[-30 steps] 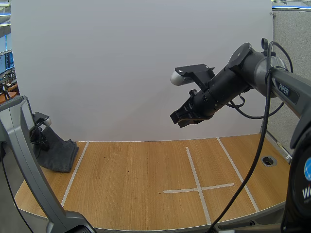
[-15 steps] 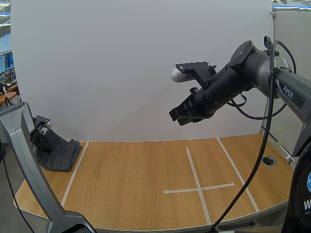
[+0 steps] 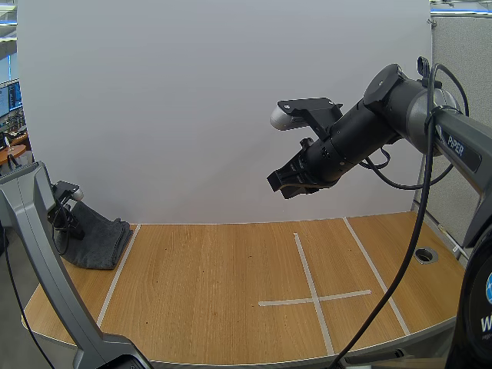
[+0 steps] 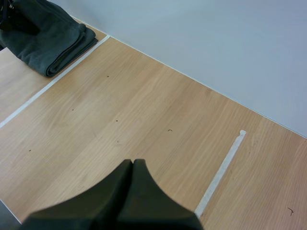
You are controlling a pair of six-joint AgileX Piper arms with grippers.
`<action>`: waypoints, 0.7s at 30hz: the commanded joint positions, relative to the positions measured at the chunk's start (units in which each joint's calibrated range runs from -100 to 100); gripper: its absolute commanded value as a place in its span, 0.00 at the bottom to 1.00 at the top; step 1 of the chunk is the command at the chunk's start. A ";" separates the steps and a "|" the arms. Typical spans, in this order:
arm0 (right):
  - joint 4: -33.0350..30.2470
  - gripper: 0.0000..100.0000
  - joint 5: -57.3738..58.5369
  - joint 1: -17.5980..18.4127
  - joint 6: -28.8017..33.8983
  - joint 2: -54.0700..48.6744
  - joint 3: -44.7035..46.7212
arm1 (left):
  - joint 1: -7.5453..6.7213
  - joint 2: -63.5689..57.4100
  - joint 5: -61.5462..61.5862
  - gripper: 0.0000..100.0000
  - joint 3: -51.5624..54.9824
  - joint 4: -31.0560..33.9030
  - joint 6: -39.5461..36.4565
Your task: Fold the towel
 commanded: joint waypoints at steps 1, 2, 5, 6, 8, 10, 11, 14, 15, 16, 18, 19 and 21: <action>-0.34 0.00 0.78 -0.26 0.25 -0.83 0.02 | -0.12 -0.21 0.22 0.00 -0.64 -1.89 -0.83; -0.49 0.00 0.78 -0.26 0.24 -0.83 0.02 | -0.12 -0.21 0.22 0.03 -0.64 -1.98 -0.83; -0.71 0.00 0.78 -0.26 0.24 -0.83 0.02 | -0.04 -0.21 0.22 0.25 -0.64 -2.09 -0.83; -0.84 0.00 0.78 -0.26 0.24 -0.83 0.02 | -0.04 -0.21 0.22 0.36 -0.64 -2.09 -0.83; -1.03 0.00 0.78 -0.26 0.24 -0.83 0.02 | 0.04 -0.21 0.22 0.75 -0.64 -2.56 -0.83; -1.26 0.00 0.78 -0.26 0.24 -0.83 0.02 | 0.20 -0.21 0.22 1.00 -0.64 -3.51 -0.83; -1.46 0.00 0.78 -0.26 0.24 -0.83 0.02 | 0.27 -0.38 0.22 1.00 -0.78 -3.52 -1.24; -2.00 0.00 0.78 -0.26 0.24 -0.83 0.02 | 0.40 -1.03 0.22 1.00 -2.26 -3.16 -1.66; -2.26 0.00 0.78 -0.26 0.24 -0.83 0.02 | 0.50 -1.18 0.22 1.00 -3.43 -3.02 -1.69; -2.39 0.00 0.78 -0.26 0.24 -0.83 0.02 | 0.52 -1.32 0.22 1.00 -4.56 -3.01 -1.93; -2.65 0.00 0.78 -0.26 0.24 -0.83 0.02 | 0.72 -1.77 0.22 1.00 -7.48 -3.13 -3.03; -2.65 0.00 0.78 -0.26 0.24 -0.83 0.02 | 0.87 -2.20 0.22 1.00 -8.81 -3.26 -3.86; -2.65 0.00 0.78 -0.26 0.24 -0.83 0.02 | 1.03 -3.51 0.22 1.00 -11.23 -3.38 -5.14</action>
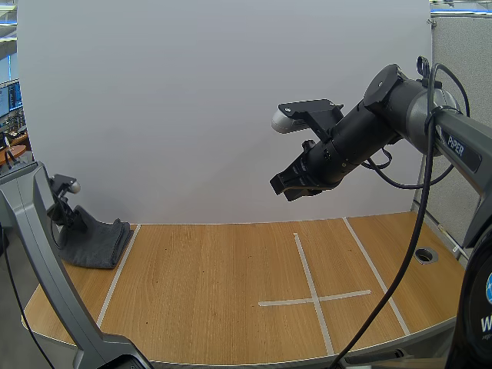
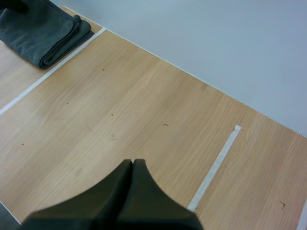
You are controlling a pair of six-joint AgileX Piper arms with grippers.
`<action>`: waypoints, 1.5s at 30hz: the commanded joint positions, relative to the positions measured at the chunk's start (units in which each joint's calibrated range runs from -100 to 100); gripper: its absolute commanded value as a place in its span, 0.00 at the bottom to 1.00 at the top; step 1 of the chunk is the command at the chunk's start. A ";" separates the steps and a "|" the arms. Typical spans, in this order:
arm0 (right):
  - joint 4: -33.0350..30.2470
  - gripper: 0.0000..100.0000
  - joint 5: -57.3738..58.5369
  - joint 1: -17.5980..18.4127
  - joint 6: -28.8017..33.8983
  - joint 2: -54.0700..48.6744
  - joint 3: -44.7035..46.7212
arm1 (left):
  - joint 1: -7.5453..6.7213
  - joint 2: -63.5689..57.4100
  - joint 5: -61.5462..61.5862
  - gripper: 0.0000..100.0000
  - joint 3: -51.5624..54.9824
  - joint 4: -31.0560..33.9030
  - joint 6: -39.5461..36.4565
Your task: Fold the towel
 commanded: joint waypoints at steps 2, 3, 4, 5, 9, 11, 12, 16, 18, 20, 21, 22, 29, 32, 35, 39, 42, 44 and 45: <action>-0.71 0.00 0.78 -0.26 0.24 -1.47 0.02 | 0.98 -5.43 0.22 1.00 -8.92 -2.08 -4.40; -0.71 0.00 0.78 -0.26 0.24 -1.63 0.02 | 1.14 -6.74 0.22 1.00 -9.24 -2.72 -4.70; -0.71 0.00 0.78 -0.26 0.24 -2.01 0.02 | 1.33 -8.19 0.22 1.00 -9.27 -3.36 -4.69; -0.71 0.00 0.78 -0.26 0.24 -2.30 0.02 | 1.43 -9.77 0.22 1.00 -9.27 -4.20 -4.97; -0.71 0.00 0.78 -0.26 0.24 -3.57 0.02 | 1.49 -15.55 0.22 1.00 -9.27 -6.23 -6.30; -0.71 0.00 0.78 -0.26 0.24 -4.70 0.02 | 1.49 -18.12 0.22 1.00 -9.27 -6.83 -7.11; -0.71 0.00 0.78 -0.26 0.24 -5.13 0.02 | 1.49 -20.08 0.22 1.00 -9.27 -7.42 -8.25; -0.30 0.00 0.78 -0.26 0.24 -7.51 0.02 | 1.49 -26.38 0.22 0.68 -9.27 -8.96 -14.78; 0.32 0.00 0.78 -0.26 0.40 -8.93 0.02 | 1.49 -28.82 0.22 0.12 -9.27 -10.38 -18.73; 0.88 0.00 0.78 -0.26 1.67 -10.38 0.02 | 1.49 -31.33 0.22 0.02 -9.27 -12.31 -21.81; 1.10 0.00 -0.88 -0.26 2.59 -10.95 0.02 | 1.49 -32.28 0.22 0.02 -9.27 -12.99 -23.58; 1.40 0.00 -2.71 -0.26 3.59 -11.77 0.02 | 1.49 -33.57 0.22 0.02 -9.27 -14.17 -24.32; 6.66 0.00 -9.41 -0.26 6.10 -14.24 0.02 | 1.49 -37.29 0.22 0.02 -9.27 -14.65 -25.20; 8.78 0.00 -9.41 -0.26 6.10 -14.24 0.02 | 1.49 -37.41 0.22 0.02 -9.27 -14.40 -25.20; 10.90 0.00 -9.58 -0.26 6.10 -14.24 0.02 | 1.49 -37.41 0.22 0.02 -9.27 -13.90 -25.20; 12.24 0.00 -13.95 1.85 6.10 -14.48 0.02 | 1.49 -37.41 0.22 0.02 -9.27 -13.90 -25.20; 6.65 0.00 -25.31 7.12 7.91 -17.05 0.77 | 1.49 -37.41 0.22 0.02 -9.27 -13.80 -25.20; 2.88 0.00 -36.70 10.29 11.13 -20.75 2.84 | 1.49 -37.41 0.22 0.02 -9.27 -13.80 -25.20; 0.53 0.00 -46.95 11.98 13.78 -23.56 5.24 | 1.49 -37.41 0.22 0.02 -9.27 -13.80 -25.20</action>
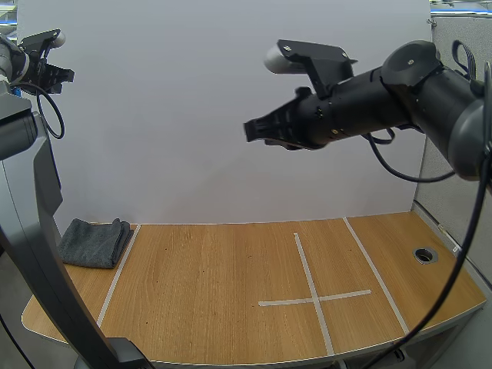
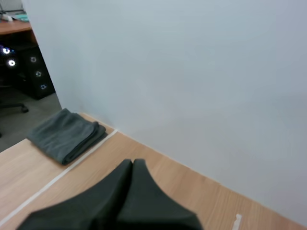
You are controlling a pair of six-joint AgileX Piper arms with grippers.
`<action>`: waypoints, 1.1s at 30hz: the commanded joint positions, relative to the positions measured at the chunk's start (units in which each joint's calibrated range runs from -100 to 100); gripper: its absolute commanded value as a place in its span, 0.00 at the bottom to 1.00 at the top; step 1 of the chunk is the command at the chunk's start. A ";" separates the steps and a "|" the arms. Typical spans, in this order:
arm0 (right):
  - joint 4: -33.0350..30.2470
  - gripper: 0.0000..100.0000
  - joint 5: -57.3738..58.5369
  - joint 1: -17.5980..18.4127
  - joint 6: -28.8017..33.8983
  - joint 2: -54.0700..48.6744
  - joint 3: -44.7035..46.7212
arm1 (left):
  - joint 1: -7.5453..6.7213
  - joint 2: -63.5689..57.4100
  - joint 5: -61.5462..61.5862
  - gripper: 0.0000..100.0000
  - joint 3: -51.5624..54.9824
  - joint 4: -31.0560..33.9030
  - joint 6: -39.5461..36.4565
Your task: Fold the towel
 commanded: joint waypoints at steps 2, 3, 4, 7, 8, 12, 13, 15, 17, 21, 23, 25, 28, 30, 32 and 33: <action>-13.70 0.00 -46.92 10.39 10.69 -13.58 9.44 | 0.02 -0.50 0.26 0.02 -0.35 -0.46 -0.41; -15.09 0.00 -52.24 10.76 11.07 -15.72 11.98 | 0.02 -0.50 0.26 0.02 -0.35 -0.46 -0.41; -15.85 0.00 -55.51 10.77 11.07 -17.68 14.46 | 0.02 -0.50 0.26 0.02 -0.35 -0.46 -0.41; -16.27 0.00 -56.40 10.68 11.07 -22.03 20.19 | 0.02 -0.50 0.26 0.02 -0.35 -0.46 -0.41; -16.27 0.00 -54.96 10.68 11.07 -22.96 21.21 | 0.02 -0.50 0.26 0.02 -0.35 -0.46 -0.41; -16.27 0.00 -51.14 10.68 11.07 -23.91 22.08 | 0.02 -0.50 0.26 0.02 -0.35 -0.46 -0.41; -16.27 0.00 -51.14 10.68 11.07 -23.91 22.08 | 0.02 -0.50 0.26 0.02 -0.35 -0.46 -0.41; -16.27 0.00 -51.14 10.68 11.07 -23.91 22.08 | 0.02 -0.50 0.26 0.02 -0.35 -0.46 -0.41; -16.27 0.00 -51.14 10.68 11.07 -23.91 22.08 | 0.02 -0.50 0.26 0.02 -0.35 -0.46 -0.41; -16.06 0.00 -51.17 10.68 11.07 -23.91 22.08 | 0.02 -0.84 0.26 0.02 -0.35 0.12 -0.41; -15.72 0.00 -51.17 10.68 11.07 -23.91 22.08 | 0.02 -1.43 0.26 0.02 -0.35 0.72 -0.41; -15.72 0.00 -51.17 10.68 11.07 -23.91 22.08 | 0.02 -2.26 0.26 0.02 -0.35 0.72 -0.41; -15.72 0.00 -51.17 10.68 11.07 -23.91 22.08 | 0.02 -3.59 0.26 0.02 -0.35 0.81 -0.41; -15.72 0.00 -51.17 10.68 11.07 -23.91 22.08 | -0.05 -4.61 0.26 0.02 -0.35 0.81 -0.41; -15.72 0.00 -51.17 10.68 11.07 -23.91 22.08 | -0.21 -5.79 0.26 0.02 -0.35 0.81 -0.41; -15.72 0.00 -51.17 10.68 11.07 -23.91 22.08 | -0.53 -6.30 0.26 0.02 -0.35 0.95 -0.41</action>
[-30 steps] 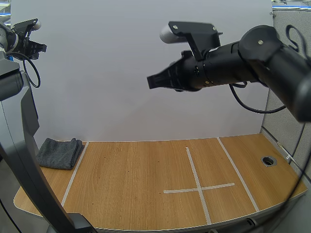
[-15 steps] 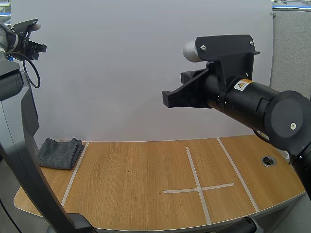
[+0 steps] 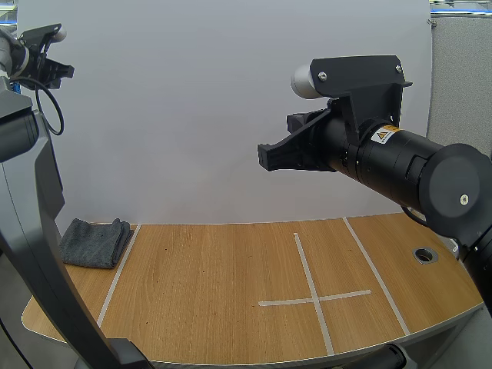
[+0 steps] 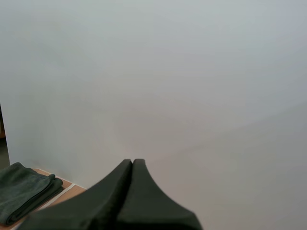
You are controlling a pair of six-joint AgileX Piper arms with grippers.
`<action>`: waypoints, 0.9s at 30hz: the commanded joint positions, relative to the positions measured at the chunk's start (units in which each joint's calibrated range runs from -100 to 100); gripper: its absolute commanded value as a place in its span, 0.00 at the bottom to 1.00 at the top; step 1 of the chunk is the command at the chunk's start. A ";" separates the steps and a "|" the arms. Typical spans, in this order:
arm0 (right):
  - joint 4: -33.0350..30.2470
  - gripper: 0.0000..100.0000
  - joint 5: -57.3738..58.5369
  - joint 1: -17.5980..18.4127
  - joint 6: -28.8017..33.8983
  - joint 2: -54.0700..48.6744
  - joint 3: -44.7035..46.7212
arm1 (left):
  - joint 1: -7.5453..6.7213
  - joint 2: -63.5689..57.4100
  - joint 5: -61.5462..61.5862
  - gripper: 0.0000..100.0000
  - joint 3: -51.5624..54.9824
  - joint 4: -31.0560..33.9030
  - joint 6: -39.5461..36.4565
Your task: Fold the towel
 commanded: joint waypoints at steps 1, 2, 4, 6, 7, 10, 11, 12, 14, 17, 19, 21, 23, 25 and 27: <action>-0.08 0.00 -0.30 0.06 0.37 -0.62 0.04 | -0.82 -2.71 0.26 0.02 -0.35 -0.45 -0.37; -0.08 0.00 -0.30 0.06 0.37 -0.62 0.04 | -1.47 -3.28 0.26 0.02 -0.35 0.11 -0.37; -0.08 0.00 -0.30 0.06 0.37 -0.62 0.04 | -3.60 -4.63 0.26 0.02 -0.35 2.28 -0.37; 0.04 0.00 -0.30 0.06 0.37 -0.62 0.04 | -6.65 -6.29 0.26 0.02 -0.35 6.69 0.03; 0.04 0.00 -0.30 0.06 0.37 -0.62 0.04 | -8.19 -6.86 0.26 0.02 -0.35 9.58 -0.01; 0.04 0.00 -0.30 0.06 0.37 -0.62 0.04 | -13.97 -10.15 0.26 0.02 -0.20 15.41 -0.09; 0.04 0.00 -0.30 0.06 0.37 -0.62 0.04 | -17.42 -11.91 0.26 0.02 0.47 17.06 -0.86; 0.04 0.00 -0.30 0.06 0.37 -0.62 0.04 | -19.89 -13.48 0.26 0.02 1.64 17.20 -2.36; 0.04 0.00 -0.30 0.06 0.37 -0.62 0.04 | -24.30 -17.25 -10.12 0.02 6.32 17.20 -6.04; 0.04 0.00 -0.30 0.06 0.37 -0.62 0.04 | -30.37 -23.85 -29.62 0.02 16.98 17.20 -7.77; 0.04 0.00 -0.30 0.06 0.37 -0.62 0.04 | -33.56 -29.56 -42.70 0.02 26.33 17.20 -7.77; 0.04 0.00 -0.30 0.06 0.37 -0.62 0.04 | -35.65 -35.55 -54.57 0.02 36.03 17.06 -7.77; 0.04 0.00 -0.30 0.06 0.37 -0.62 0.04 | -36.56 -41.08 -63.22 0.02 44.75 16.62 -7.77; 0.04 0.00 -0.30 0.06 0.37 -0.62 0.04 | -36.56 -46.36 -69.91 0.02 52.71 16.62 -7.86; 0.04 0.00 -0.30 0.06 0.37 -0.62 0.04 | -36.31 -51.24 -75.36 0.02 59.90 16.62 -7.86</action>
